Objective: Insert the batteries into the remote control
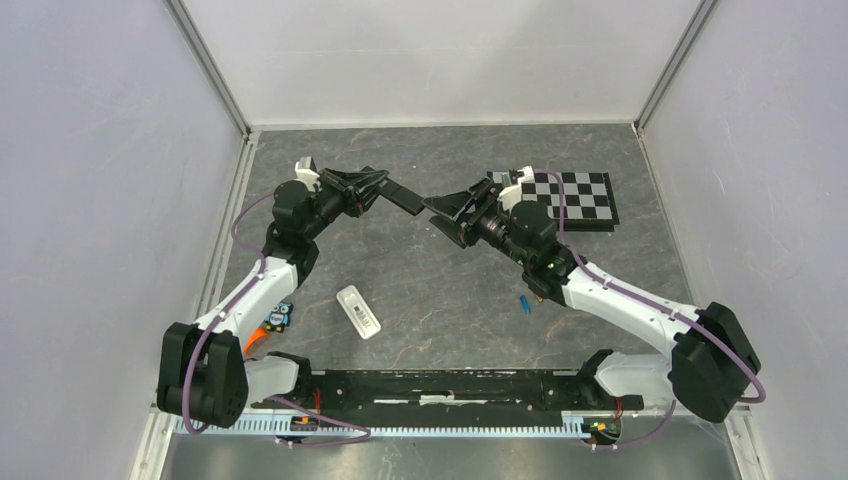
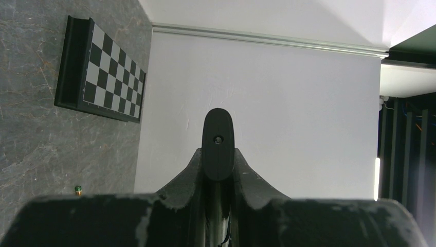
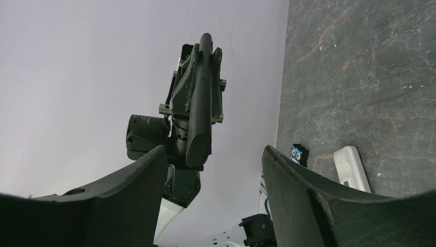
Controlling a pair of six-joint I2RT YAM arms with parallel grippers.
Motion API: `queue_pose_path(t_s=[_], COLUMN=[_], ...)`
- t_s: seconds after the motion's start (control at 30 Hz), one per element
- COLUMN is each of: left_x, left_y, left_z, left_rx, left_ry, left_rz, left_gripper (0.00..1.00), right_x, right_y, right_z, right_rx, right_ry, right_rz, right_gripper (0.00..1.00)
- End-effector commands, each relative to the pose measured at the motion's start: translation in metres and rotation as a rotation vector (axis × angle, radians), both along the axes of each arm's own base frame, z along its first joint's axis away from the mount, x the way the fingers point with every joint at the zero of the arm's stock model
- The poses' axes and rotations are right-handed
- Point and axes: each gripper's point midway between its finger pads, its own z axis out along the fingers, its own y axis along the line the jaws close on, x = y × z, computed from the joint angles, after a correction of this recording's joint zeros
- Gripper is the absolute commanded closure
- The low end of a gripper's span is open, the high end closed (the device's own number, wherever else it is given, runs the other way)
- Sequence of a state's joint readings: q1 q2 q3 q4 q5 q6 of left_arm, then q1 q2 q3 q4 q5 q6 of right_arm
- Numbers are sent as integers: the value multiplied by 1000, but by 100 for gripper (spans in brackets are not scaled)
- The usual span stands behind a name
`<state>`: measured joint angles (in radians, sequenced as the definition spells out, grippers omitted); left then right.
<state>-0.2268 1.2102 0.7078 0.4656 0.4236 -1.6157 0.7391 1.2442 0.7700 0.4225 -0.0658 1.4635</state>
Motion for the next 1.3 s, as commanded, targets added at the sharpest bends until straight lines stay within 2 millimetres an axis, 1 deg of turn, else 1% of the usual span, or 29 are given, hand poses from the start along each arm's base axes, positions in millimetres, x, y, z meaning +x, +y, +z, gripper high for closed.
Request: queue_pose_path(t_s=[0.0, 0.13, 0.27, 0.3, 0.37, 0.47, 0.57, 0.67, 0.77, 0.87, 0.97, 1.1, 1.17, 1.27], left_x=[-6, -9, -14, -14, -16, -16, -16, -15, -15, -16, -14, -12, -12, -14], left_y=[-1, -2, -3, -3, -2, -2, -2, -3, -3, -4, -5, -6, -7, -9], left_z=[37, 40, 43, 45, 48, 55, 61, 62, 64, 65, 62, 59, 58, 61], left_rx=[4, 6, -1, -3, -12, -27, -26, -26, -27, -22, -18, -19, -20, -23], left_ry=[-136, -153, -165, -168, -173, -191, -211, -223, -242, -254, -248, -235, -234, -245], left_rz=[-12, -25, -35, -35, -33, -32, -32, -34, -39, -47, -48, -54, -60, -77], left_gripper=[98, 98, 98, 98, 98, 98, 98, 98, 98, 98, 98, 98, 98, 98], right_x=[1, 5, 11, 12, 12, 10, 9, 8, 5, 2, 3, 5, 6, 8], right_y=[11, 22, 26, 25, 24, 23, 24, 24, 20, 16, 14, 14, 15, 19], right_z=[15, 14, 10, 7, 1, -9, -16, -24, -32, -35, -32, -24, -19, -14], right_rx=[-29, -56, -90, -103, -125, -147, -192, -260, -324, -368, -419, -426, -410, -369], right_ry=[-72, -83, -89, -83, -74, -60, -57, -56, -50, -52, -73, -115, -142, -163], right_rz=[55, 89, 89, 85, 81, 85, 96, 111, 122, 130, 135, 133, 135, 143], right_gripper=[27, 32, 40, 41, 49, 54, 56, 57, 58, 59, 59, 58, 53, 43])
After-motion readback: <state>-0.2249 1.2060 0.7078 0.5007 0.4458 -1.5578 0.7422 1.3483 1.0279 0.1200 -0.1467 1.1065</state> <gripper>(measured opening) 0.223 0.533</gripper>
